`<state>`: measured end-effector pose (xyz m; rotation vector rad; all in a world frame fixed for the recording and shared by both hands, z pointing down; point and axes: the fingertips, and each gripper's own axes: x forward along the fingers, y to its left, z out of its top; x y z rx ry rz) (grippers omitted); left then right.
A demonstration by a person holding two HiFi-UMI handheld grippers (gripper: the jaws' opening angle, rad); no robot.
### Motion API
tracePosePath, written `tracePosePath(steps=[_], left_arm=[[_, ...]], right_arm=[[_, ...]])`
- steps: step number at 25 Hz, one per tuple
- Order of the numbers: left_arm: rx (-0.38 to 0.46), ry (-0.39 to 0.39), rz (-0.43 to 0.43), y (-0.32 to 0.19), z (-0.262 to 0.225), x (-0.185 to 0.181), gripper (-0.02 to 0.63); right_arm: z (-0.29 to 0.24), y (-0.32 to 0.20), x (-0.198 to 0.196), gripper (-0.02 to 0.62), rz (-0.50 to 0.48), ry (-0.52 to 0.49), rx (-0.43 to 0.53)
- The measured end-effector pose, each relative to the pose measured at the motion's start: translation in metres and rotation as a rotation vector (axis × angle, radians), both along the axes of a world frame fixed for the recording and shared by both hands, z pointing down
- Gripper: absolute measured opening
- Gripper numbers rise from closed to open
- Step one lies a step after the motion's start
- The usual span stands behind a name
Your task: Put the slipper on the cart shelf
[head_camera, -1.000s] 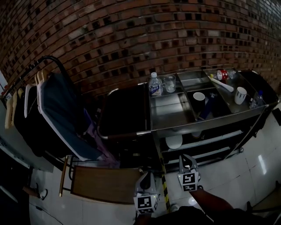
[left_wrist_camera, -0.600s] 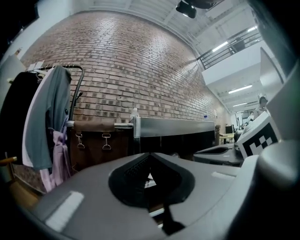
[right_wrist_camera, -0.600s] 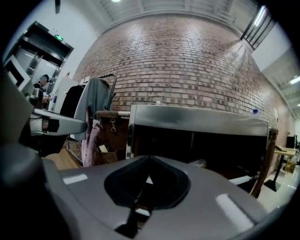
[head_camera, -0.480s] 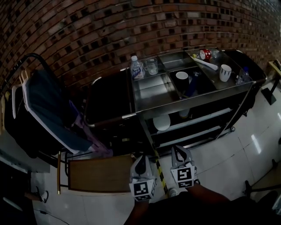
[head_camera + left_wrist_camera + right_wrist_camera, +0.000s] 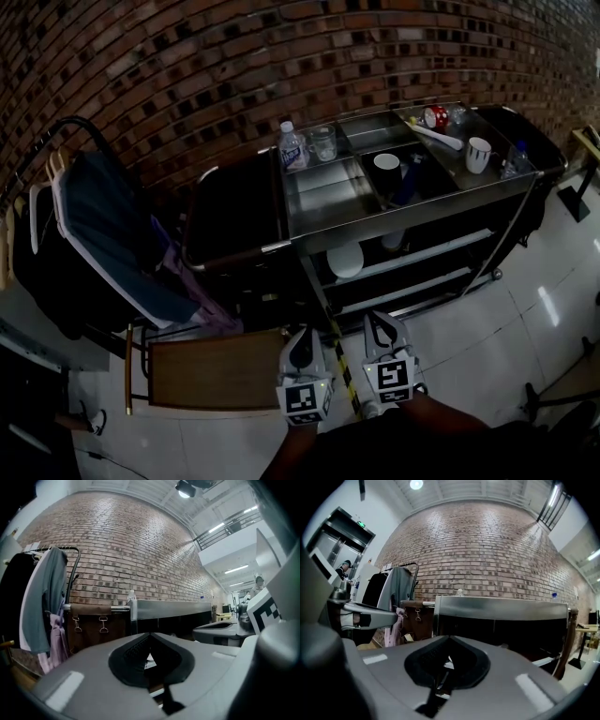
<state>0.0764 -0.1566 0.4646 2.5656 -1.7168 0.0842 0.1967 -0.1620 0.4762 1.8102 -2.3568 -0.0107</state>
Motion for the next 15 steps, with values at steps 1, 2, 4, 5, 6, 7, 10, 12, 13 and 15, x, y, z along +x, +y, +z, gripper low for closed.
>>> tracePosePath(steps=[1, 2, 4, 5, 6, 7, 10, 12, 13, 15], left_arm=[[0.0, 0.003, 0.001, 0.0, 0.0, 0.001, 0.015], [-0.002, 0.01, 0.004, -0.001, -0.001, 0.002, 0.015], [-0.005, 0.02, 0.011, -0.002, -0.003, 0.007, 0.015], [-0.005, 0.02, 0.014, -0.002, -0.003, 0.009, 0.015], [-0.005, 0.019, 0.017, -0.002, -0.003, 0.01, 0.015], [-0.004, 0.017, 0.019, -0.001, -0.004, 0.012, 0.015], [-0.001, 0.012, 0.025, 0.0, -0.005, 0.013, 0.015], [0.0, 0.014, 0.025, 0.001, -0.004, 0.014, 0.015], [0.0, 0.018, 0.023, 0.001, -0.003, 0.014, 0.015], [-0.002, 0.027, 0.018, 0.002, -0.003, 0.014, 0.015]], right_arm=[[0.001, 0.0, 0.0, 0.002, -0.001, 0.004, 0.002], [0.001, 0.001, -0.001, 0.002, -0.004, 0.007, 0.004], [0.002, 0.0, -0.001, 0.002, -0.008, 0.007, 0.005], [0.003, 0.0, 0.0, 0.002, -0.008, 0.004, 0.005], [0.003, 0.001, 0.001, 0.002, -0.009, -0.002, 0.003], [0.003, 0.001, 0.001, 0.002, -0.01, -0.009, 0.003], [-0.003, 0.003, 0.001, 0.002, -0.014, -0.02, 0.013], [-0.007, 0.005, -0.001, 0.002, -0.022, -0.005, 0.025], [-0.008, 0.005, -0.002, 0.002, -0.026, 0.0, 0.029], [-0.007, 0.006, -0.004, 0.002, -0.034, 0.004, 0.034]])
